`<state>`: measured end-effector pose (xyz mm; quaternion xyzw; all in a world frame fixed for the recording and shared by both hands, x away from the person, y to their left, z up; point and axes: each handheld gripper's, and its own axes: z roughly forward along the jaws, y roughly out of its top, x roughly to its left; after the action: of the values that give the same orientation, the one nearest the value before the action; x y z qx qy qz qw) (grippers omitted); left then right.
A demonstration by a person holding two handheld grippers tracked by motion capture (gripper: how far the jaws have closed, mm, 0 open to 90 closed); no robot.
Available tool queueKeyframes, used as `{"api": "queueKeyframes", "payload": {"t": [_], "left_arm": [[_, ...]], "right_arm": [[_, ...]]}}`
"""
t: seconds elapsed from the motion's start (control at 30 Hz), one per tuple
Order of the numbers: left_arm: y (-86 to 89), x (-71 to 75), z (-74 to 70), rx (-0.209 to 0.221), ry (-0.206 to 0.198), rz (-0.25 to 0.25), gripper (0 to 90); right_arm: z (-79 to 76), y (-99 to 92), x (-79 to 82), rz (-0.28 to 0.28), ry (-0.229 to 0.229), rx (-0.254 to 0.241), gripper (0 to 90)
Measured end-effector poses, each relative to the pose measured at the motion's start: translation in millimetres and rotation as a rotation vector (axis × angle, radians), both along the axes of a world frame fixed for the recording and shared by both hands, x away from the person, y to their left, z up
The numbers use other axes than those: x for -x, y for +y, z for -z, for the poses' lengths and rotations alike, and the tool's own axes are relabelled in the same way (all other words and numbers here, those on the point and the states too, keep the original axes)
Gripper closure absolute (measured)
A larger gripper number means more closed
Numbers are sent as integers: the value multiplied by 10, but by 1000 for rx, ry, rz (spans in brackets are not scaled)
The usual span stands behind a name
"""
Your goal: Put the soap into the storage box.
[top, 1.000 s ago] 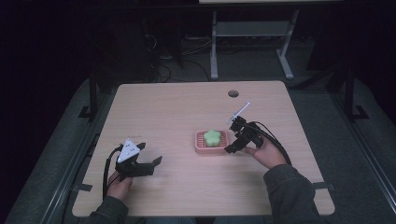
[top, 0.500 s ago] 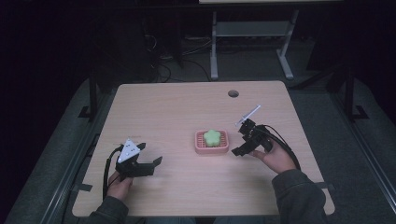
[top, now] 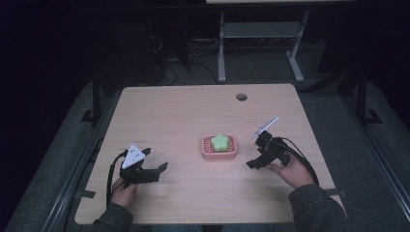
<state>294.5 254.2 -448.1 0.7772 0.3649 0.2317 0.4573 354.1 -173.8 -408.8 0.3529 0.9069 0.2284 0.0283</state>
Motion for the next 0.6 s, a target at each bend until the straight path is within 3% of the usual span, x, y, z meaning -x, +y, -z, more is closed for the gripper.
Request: {"api": "queueKeyframes", "payload": {"t": [0.37,0.6], "left_arm": [[-3,2,1,-4,0,0,143],[5,-2,2,-21,2,6,143]], "right_arm": [[102,-100,144,13,5,-4,234],[115,-199,271,31,-17,-17,234]]}}
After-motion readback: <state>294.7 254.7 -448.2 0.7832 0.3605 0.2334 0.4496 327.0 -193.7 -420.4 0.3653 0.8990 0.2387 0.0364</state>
